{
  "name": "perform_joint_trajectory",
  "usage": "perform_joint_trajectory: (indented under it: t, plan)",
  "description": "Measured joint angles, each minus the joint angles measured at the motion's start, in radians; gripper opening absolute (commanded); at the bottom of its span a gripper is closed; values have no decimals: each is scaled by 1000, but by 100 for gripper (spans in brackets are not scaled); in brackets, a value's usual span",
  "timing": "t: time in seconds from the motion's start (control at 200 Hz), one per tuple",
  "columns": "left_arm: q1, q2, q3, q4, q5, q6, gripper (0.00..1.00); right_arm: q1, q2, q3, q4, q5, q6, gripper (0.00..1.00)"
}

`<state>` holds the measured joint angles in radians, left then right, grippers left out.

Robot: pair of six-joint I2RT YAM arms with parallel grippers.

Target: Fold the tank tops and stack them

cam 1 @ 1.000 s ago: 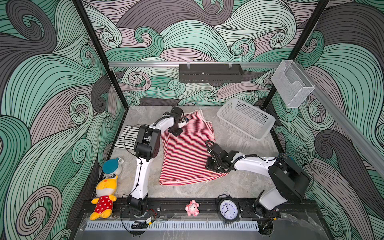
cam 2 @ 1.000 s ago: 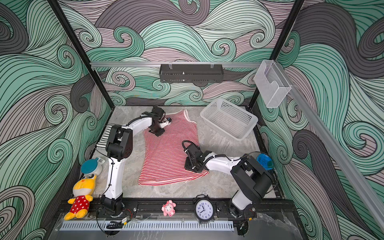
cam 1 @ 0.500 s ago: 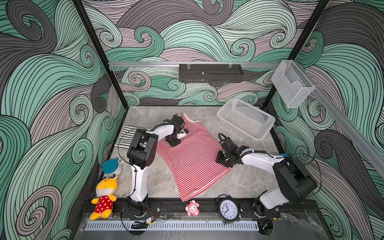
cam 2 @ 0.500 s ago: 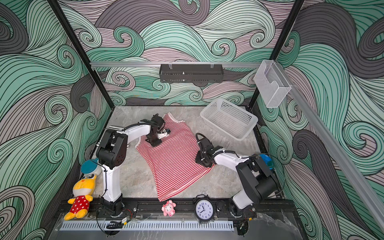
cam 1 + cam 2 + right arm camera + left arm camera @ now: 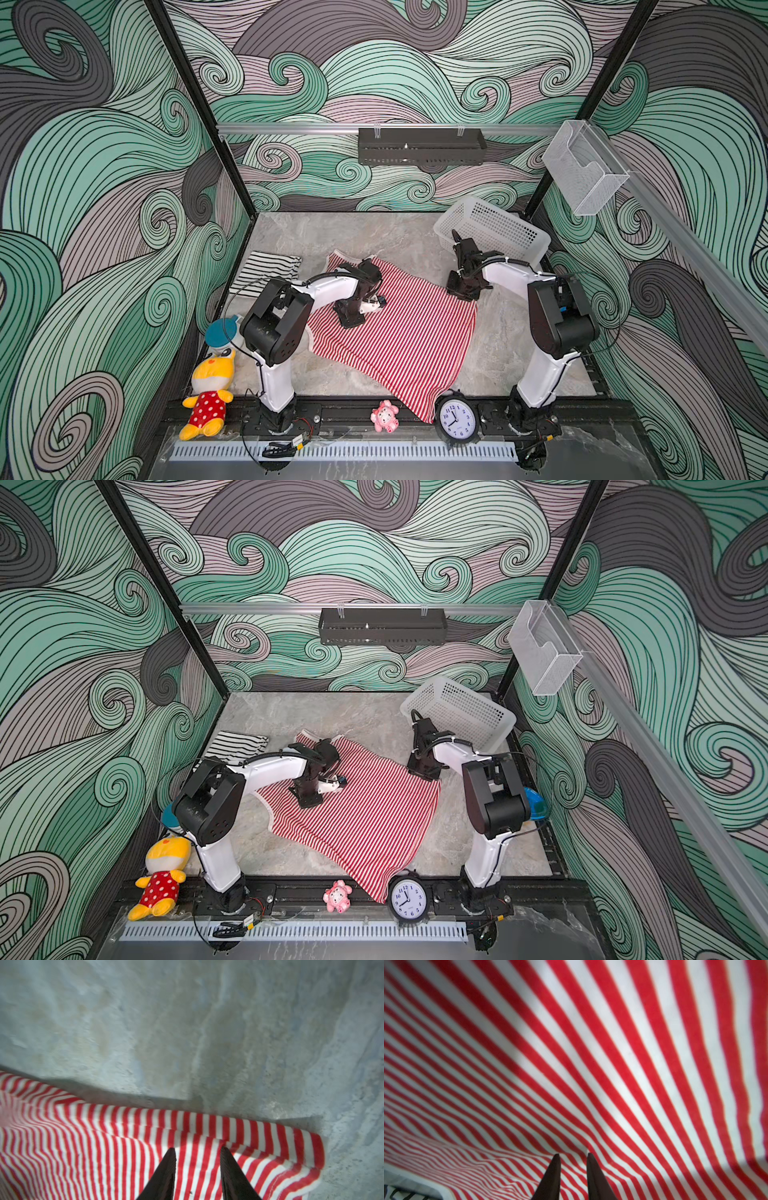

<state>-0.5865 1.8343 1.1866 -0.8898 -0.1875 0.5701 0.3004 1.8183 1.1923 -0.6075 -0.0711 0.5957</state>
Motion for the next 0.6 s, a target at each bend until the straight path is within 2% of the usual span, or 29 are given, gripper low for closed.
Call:
perform_joint_trajectory:
  t: [0.165, 0.336, 0.601]
  plan:
    - [54, 4, 123, 14, -19, -29, 28, 114, -130, -39, -29, 29, 7, 40]
    - [82, 79, 281, 34, -17, -33, 28, 265, -302, -217, -25, 45, 73, 41]
    - [96, 267, 351, 45, -8, -33, 27, 396, -367, -453, -11, 54, 195, 41]
